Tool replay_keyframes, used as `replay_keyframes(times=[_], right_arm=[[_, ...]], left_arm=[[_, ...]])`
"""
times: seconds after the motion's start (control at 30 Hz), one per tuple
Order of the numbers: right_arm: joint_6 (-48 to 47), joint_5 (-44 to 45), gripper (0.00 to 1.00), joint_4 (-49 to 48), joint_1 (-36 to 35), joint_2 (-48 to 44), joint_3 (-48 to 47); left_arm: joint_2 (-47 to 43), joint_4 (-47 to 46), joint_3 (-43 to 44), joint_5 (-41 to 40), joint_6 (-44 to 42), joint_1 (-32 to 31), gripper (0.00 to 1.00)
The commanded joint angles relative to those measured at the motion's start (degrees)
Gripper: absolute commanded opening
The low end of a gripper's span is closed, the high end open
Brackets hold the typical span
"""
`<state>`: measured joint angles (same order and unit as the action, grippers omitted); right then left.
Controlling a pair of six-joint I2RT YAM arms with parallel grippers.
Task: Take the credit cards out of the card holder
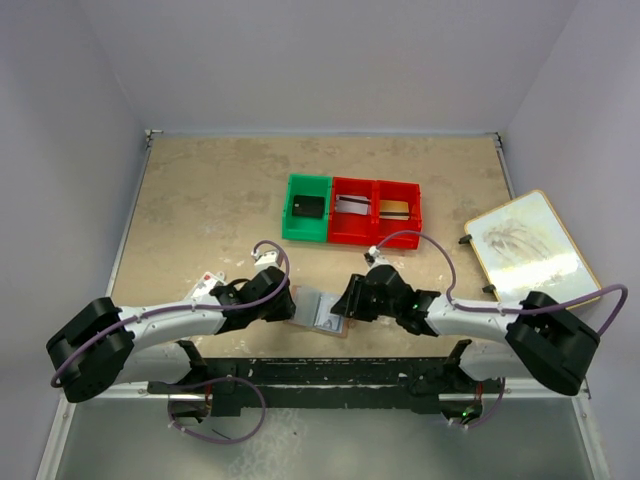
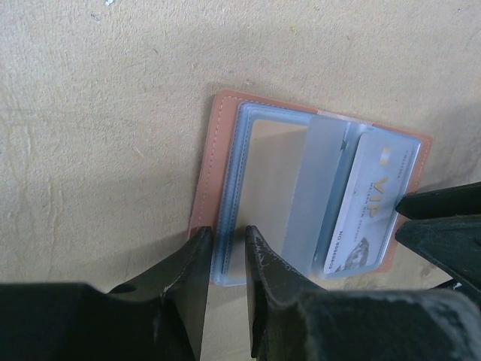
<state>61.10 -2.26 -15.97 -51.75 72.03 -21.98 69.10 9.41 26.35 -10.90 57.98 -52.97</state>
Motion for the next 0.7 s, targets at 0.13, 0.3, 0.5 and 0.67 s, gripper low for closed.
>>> replay_keyframes(times=[0.13,0.3,0.5,0.67], right_arm=[[1.3,0.0,0.41,-4.1,-0.3,0.9,0.2],[2.3,-0.5,0.41,-4.5,-0.3,4.1,0.1],[3.6,2.0,0.40,-2.0,-0.3,3.0,0.4],[2.8,3.6,0.41,1.7,-0.3,-1.0,0.3]], left_arm=[[-1.1,0.1,-0.1,0.1,0.0,-0.4,0.22],[-0.5,-0.4,0.2,0.5,-0.1,-0.4,0.22],[-0.7,0.2,0.2,0.3,-0.2,-0.4,0.22],[-0.9,0.5,0.1,-0.1,-0.1,-0.4,0.22]])
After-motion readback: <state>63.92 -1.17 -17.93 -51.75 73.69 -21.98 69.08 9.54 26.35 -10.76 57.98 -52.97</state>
